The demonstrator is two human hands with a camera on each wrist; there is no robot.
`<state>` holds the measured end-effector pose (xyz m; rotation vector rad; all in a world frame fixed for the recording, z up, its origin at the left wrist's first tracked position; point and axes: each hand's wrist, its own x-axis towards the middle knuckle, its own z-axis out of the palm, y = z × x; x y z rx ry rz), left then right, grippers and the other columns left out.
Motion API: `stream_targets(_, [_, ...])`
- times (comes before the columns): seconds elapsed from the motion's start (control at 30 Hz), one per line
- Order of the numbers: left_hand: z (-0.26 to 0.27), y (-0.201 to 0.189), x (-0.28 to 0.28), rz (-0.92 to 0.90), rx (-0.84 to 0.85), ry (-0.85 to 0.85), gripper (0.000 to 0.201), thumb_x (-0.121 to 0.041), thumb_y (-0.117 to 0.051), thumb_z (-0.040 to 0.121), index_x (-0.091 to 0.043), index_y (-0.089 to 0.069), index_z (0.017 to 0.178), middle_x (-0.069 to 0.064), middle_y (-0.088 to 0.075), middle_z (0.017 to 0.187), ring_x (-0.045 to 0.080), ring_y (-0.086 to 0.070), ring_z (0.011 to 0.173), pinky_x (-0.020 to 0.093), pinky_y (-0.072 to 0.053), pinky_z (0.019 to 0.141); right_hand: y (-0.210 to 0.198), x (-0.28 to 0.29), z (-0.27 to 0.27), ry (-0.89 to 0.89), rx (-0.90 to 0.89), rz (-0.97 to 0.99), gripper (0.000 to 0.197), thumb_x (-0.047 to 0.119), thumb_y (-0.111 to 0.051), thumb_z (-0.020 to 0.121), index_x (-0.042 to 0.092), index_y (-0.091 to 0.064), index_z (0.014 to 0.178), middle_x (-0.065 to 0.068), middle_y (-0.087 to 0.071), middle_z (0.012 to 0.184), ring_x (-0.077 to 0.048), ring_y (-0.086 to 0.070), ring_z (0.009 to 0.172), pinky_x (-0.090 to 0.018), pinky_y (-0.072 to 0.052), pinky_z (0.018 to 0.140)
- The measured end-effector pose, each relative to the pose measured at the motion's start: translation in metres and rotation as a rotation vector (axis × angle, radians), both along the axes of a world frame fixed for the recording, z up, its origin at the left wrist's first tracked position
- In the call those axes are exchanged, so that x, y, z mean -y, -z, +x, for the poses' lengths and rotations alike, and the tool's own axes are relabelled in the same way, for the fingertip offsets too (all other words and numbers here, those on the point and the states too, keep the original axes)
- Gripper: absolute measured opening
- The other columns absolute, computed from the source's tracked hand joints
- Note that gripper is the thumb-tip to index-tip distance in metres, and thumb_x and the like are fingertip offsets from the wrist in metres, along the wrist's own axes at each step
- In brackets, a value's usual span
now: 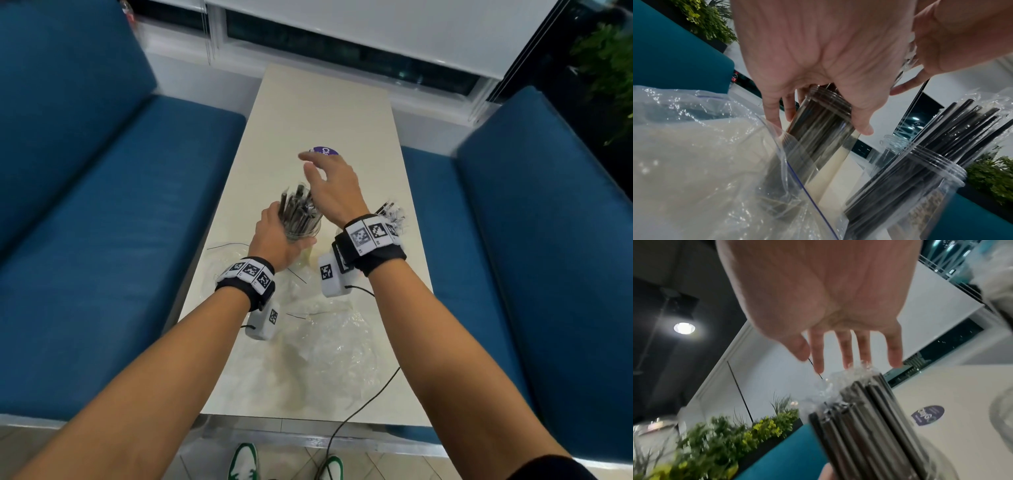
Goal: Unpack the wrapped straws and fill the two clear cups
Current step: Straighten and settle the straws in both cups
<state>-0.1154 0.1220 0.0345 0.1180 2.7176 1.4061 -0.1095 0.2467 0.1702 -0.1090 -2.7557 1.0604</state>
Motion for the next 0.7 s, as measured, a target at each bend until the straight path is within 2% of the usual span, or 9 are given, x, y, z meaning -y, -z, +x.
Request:
stream_targets(0.1, [-0.003, -0.005, -0.007, 0.004, 0.012, 0.012, 0.104, -0.051, -0.091, 0.071, -0.015, -0.036, 0.152, 0.01, -0.046, 0.147, 0.033, -0.052, 0.135, 0.05, -0.048, 0.111, -0.001, -0.001, -0.005, -0.121, 0.162, 0.196, 0.027, 0.034, -0.058, 0.1, 0.026, -0.077, 0.116, -0.013, -0.068, 0.129, -0.029, -0.062, 0.121, -0.033, -0.046, 0.101])
stream_targets(0.17, [-0.002, -0.004, -0.006, 0.004, 0.014, 0.004, 0.104, -0.05, -0.091, 0.071, -0.014, -0.036, 0.152, 0.01, -0.047, 0.146, 0.034, -0.052, 0.134, 0.052, -0.048, 0.111, 0.0, 0.001, -0.009, -0.112, 0.143, 0.191, 0.026, 0.022, -0.059, 0.101, 0.01, -0.082, 0.104, -0.014, -0.078, 0.107, -0.028, -0.071, 0.102, -0.025, -0.051, 0.086])
stream_targets(0.23, [0.0, -0.002, -0.002, -0.001, 0.013, 0.0, 0.103, -0.049, -0.091, 0.072, -0.013, -0.036, 0.152, 0.01, -0.046, 0.147, 0.033, -0.051, 0.135, 0.052, -0.047, 0.112, 0.0, 0.003, -0.005, -0.03, 0.044, 0.173, 0.026, 0.018, -0.06, 0.101, 0.006, -0.082, 0.097, -0.013, -0.08, 0.096, -0.027, -0.072, 0.092, -0.024, -0.048, 0.077])
stream_targets(0.3, [0.001, 0.001, 0.0, 0.0, 0.01, 0.001, 0.102, -0.049, -0.091, 0.073, -0.012, -0.036, 0.151, 0.011, -0.047, 0.146, 0.034, -0.051, 0.134, 0.052, -0.047, 0.112, 0.003, 0.003, 0.004, 0.028, -0.06, 0.152, 0.026, 0.016, -0.058, 0.101, 0.007, -0.081, 0.094, -0.012, -0.077, 0.095, -0.029, -0.07, 0.091, -0.033, -0.051, 0.079])
stream_targets(0.43, [0.004, 0.003, 0.002, -0.005, -0.02, 0.013, 0.099, -0.049, -0.09, 0.074, -0.01, -0.039, 0.148, 0.013, -0.049, 0.142, 0.034, -0.05, 0.132, 0.052, -0.048, 0.109, 0.013, 0.004, 0.022, -0.005, 0.075, 0.27, 0.032, 0.031, -0.045, 0.105, 0.018, -0.073, 0.115, -0.007, -0.063, 0.122, -0.029, -0.057, 0.117, -0.051, -0.04, 0.099])
stream_targets(0.5, [0.004, 0.001, 0.001, -0.012, -0.006, 0.011, 0.1, -0.048, -0.09, 0.075, -0.01, -0.036, 0.15, 0.013, -0.047, 0.145, 0.033, -0.05, 0.133, 0.052, -0.049, 0.109, 0.011, 0.004, 0.025, -0.008, 0.025, 0.207, 0.038, 0.044, -0.047, 0.103, 0.029, -0.064, 0.133, -0.005, -0.055, 0.141, -0.027, -0.046, 0.132, -0.053, -0.035, 0.107])
stream_targets(0.57, [0.004, -0.001, 0.001, -0.033, 0.019, 0.009, 0.098, -0.044, -0.089, 0.076, -0.013, -0.035, 0.152, 0.011, -0.045, 0.146, 0.032, -0.051, 0.134, 0.052, -0.05, 0.109, 0.009, 0.007, 0.026, -0.111, 0.014, 0.272, 0.046, 0.057, -0.056, 0.095, 0.04, -0.055, 0.137, -0.005, -0.048, 0.144, -0.028, -0.041, 0.134, -0.051, -0.037, 0.104])
stream_targets(0.63, [0.002, -0.002, 0.001, -0.056, 0.035, 0.028, 0.094, -0.036, -0.085, 0.078, -0.012, -0.033, 0.153, 0.011, -0.043, 0.147, 0.034, -0.051, 0.134, 0.053, -0.051, 0.108, 0.015, 0.009, 0.025, -0.211, 0.083, 0.352, 0.045, 0.047, -0.068, 0.089, 0.036, -0.058, 0.131, -0.008, -0.048, 0.134, -0.03, -0.042, 0.125, -0.047, -0.045, 0.101])
stream_targets(0.7, [0.002, -0.002, 0.002, -0.056, 0.038, 0.043, 0.093, -0.033, -0.084, 0.079, -0.01, -0.033, 0.154, 0.014, -0.042, 0.148, 0.036, -0.05, 0.134, 0.055, -0.05, 0.108, 0.019, 0.007, 0.022, -0.249, 0.081, 0.3, 0.038, 0.021, -0.07, 0.087, 0.024, -0.062, 0.124, -0.011, -0.05, 0.122, -0.03, -0.044, 0.115, -0.046, -0.05, 0.1])
